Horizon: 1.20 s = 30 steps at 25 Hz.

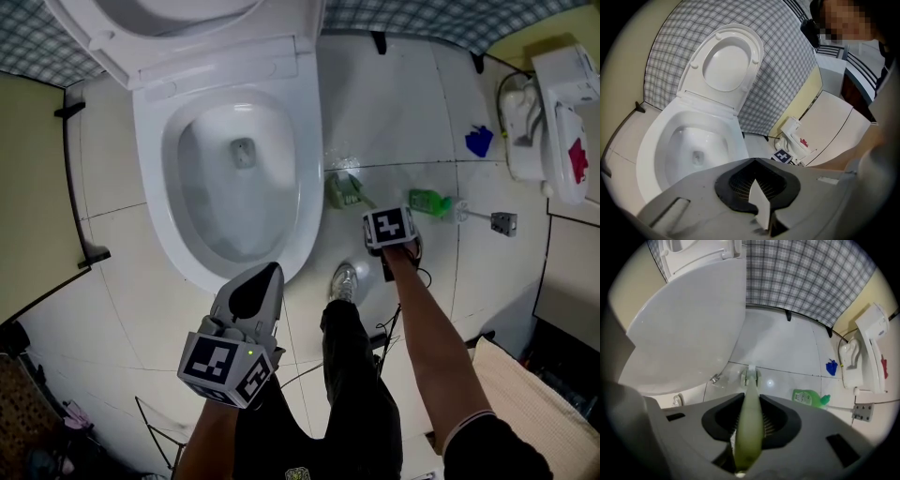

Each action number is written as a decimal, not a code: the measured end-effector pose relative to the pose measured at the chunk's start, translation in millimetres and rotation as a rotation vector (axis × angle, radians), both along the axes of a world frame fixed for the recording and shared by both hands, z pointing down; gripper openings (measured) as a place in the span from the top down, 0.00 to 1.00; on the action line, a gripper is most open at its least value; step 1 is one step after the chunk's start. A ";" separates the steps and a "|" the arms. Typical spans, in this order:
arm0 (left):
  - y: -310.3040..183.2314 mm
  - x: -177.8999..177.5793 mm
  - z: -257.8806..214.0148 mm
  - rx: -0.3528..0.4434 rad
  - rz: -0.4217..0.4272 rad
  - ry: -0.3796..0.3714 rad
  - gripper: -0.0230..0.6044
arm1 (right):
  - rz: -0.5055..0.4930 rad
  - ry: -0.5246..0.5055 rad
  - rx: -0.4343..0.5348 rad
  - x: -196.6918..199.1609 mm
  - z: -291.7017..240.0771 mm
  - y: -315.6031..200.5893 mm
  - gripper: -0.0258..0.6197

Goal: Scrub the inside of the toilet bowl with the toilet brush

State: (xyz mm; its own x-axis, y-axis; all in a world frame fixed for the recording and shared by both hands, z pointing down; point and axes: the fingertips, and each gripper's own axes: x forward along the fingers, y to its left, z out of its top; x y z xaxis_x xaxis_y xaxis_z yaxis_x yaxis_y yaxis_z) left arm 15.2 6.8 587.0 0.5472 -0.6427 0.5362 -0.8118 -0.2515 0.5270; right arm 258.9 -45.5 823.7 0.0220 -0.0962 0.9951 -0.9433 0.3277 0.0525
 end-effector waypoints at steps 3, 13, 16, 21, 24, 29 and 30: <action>-0.9 1.9 2.5 -0.006 0.001 0.006 0.95 | 0.007 0.037 -0.004 12.5 1.9 4.0 0.79; 5.8 15.4 2.7 -0.003 0.033 -0.002 0.95 | 0.048 -0.067 0.082 14.0 -3.9 11.7 0.55; 8.3 16.8 0.7 0.001 0.038 -0.008 0.95 | 0.058 -0.078 0.133 15.1 -15.1 8.5 0.55; 11.2 20.8 -8.8 0.012 0.048 -0.017 0.95 | 0.107 -0.128 0.202 15.3 -52.4 11.7 0.55; 8.9 21.1 -23.3 0.027 0.053 -0.024 0.95 | 0.121 -0.175 0.272 9.6 -94.8 13.4 0.55; -5.5 14.6 -72.2 0.083 0.056 -0.053 0.95 | 0.110 -0.343 0.422 -21.0 -206.0 0.2 0.55; -10.4 12.5 -84.0 0.099 0.060 -0.061 0.95 | 0.100 -0.382 0.455 -28.9 -230.5 -5.4 0.55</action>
State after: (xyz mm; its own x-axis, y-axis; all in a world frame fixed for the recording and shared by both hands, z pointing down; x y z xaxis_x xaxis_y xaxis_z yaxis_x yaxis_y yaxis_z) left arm 27.6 -3.6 503.0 0.5547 -0.6609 0.5055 -0.8235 -0.3490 0.4473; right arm 230.0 -50.9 593.2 -0.2979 -0.5303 0.7938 -0.9483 0.2601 -0.1821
